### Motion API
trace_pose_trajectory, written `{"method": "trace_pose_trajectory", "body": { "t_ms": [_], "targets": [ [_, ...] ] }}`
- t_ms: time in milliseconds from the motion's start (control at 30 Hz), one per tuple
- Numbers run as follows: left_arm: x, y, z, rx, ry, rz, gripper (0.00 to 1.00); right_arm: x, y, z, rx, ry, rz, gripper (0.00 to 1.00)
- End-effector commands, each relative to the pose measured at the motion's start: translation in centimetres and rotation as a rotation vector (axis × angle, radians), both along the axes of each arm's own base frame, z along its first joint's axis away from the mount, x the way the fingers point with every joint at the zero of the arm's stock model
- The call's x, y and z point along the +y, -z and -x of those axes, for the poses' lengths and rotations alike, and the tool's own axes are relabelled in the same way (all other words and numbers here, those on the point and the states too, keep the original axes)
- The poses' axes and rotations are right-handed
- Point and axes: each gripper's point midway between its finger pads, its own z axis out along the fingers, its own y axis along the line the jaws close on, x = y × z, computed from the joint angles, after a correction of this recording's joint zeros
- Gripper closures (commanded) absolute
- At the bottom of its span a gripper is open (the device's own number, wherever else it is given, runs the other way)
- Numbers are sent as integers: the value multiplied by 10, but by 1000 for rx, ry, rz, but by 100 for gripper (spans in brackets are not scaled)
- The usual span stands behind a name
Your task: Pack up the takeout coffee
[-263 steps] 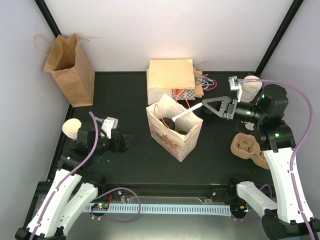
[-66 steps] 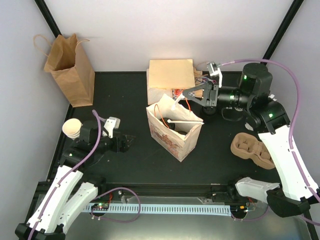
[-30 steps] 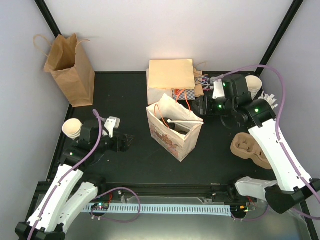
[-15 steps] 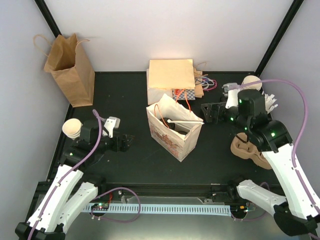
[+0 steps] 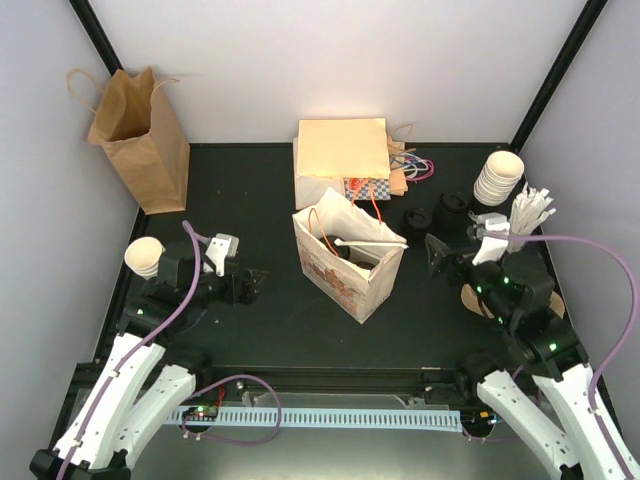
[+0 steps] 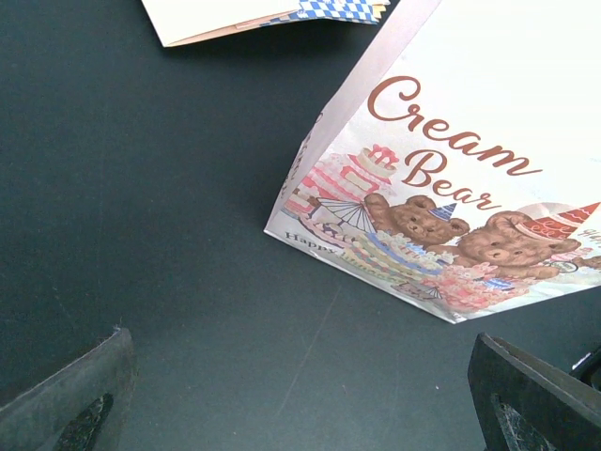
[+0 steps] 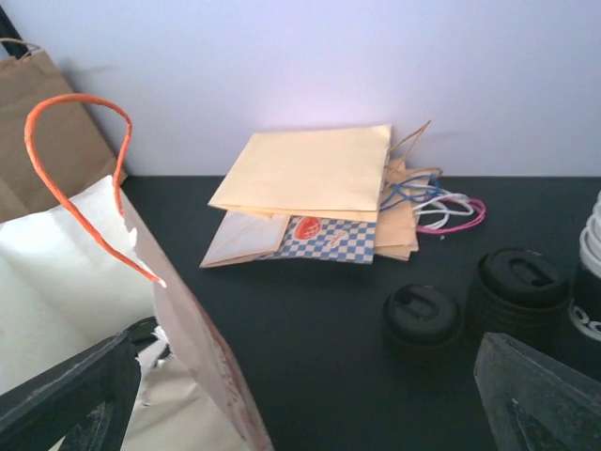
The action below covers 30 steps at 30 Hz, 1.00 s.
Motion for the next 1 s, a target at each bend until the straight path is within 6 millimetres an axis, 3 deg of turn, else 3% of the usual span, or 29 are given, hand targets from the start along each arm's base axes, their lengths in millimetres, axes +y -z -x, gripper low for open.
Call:
{"method": "trace_pose_trajectory", "body": {
  "t_ms": [0,300,467,833,967],
  "targets": [
    [-1,-17,-3,-45,-5,13,1,-16,-9,0,-152,77,-1,0],
    [1,-27,-12,-48,-54,38,1,-18,36,-1,-237,80,23,0],
    [-2,-32,-25,-89,-82,81,1,-25,58,-12,-208,151,23,0],
    [14,-21,-79,-209,-253,29,1,-35,99,-61,-155,282,80,0],
    [43,-11,-99,-313,-378,-121,1,-59,107,-80,-196,347,95,0]
  ]
}}
